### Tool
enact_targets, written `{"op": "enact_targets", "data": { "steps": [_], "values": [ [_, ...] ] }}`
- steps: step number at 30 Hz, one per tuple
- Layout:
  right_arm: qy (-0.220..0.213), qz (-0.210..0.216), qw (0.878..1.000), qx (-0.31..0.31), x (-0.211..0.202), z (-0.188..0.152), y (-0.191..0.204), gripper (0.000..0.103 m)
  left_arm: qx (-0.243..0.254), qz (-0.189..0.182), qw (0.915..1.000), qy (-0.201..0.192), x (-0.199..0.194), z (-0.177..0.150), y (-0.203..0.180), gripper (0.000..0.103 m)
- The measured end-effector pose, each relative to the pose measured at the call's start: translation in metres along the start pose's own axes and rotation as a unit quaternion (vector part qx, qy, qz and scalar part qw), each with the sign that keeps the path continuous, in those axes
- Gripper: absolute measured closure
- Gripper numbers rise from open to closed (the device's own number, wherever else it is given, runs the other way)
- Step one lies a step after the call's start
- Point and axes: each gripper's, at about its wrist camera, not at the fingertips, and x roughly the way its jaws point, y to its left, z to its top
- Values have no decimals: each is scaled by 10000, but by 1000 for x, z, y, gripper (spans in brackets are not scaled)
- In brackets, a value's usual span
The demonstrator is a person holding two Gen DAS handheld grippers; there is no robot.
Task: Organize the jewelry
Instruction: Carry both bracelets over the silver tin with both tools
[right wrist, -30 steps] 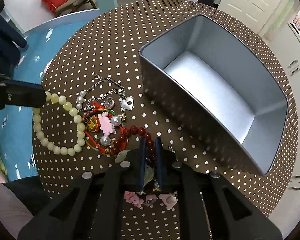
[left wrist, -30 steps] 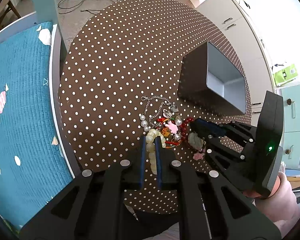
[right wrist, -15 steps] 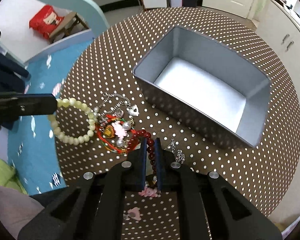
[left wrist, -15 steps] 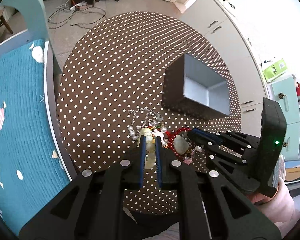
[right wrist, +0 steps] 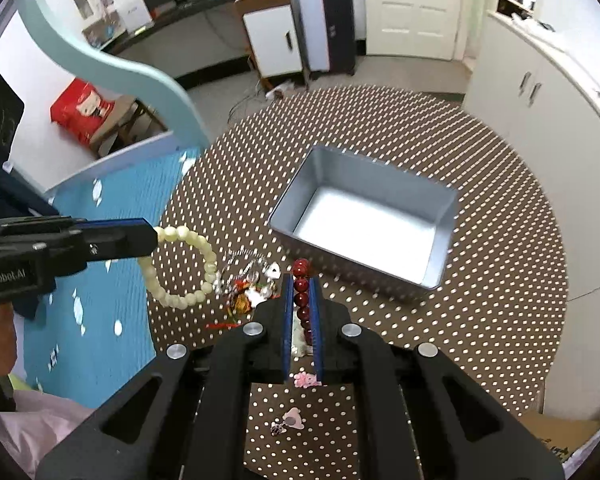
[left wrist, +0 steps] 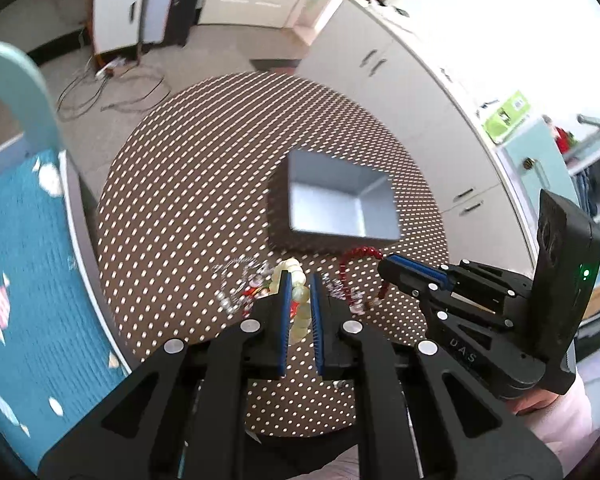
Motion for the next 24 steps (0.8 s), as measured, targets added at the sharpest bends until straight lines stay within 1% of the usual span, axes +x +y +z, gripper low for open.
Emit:
{"op": "enact_targets", "data": {
  "steps": [1, 8, 12, 18, 21, 24],
  "values": [
    [-89, -33, 10000, 11, -5, 0, -1, 96, 62, -25, 10000, -7, 0, 2, -4, 94],
    [-358, -171, 9990, 195, -18, 8, -12, 96, 550, -196, 9983, 6, 11, 24, -36, 94],
    [-463, -222, 9980, 368, -21, 17, -26, 96, 661, -283, 9974, 31, 23, 38, -49, 94],
    [-460, -172, 9974, 536, -15, 28, -49, 96, 714, -278, 9971, 36, 50, 62, -60, 94],
    [-397, -127, 9975, 563, -6, 32, -59, 96, 653, -265, 9974, 145, 70, 73, -62, 94],
    [-277, -12, 9975, 642, 7, 35, -68, 96, 657, -173, 9973, 266, 91, 78, -62, 94]
  ]
}}
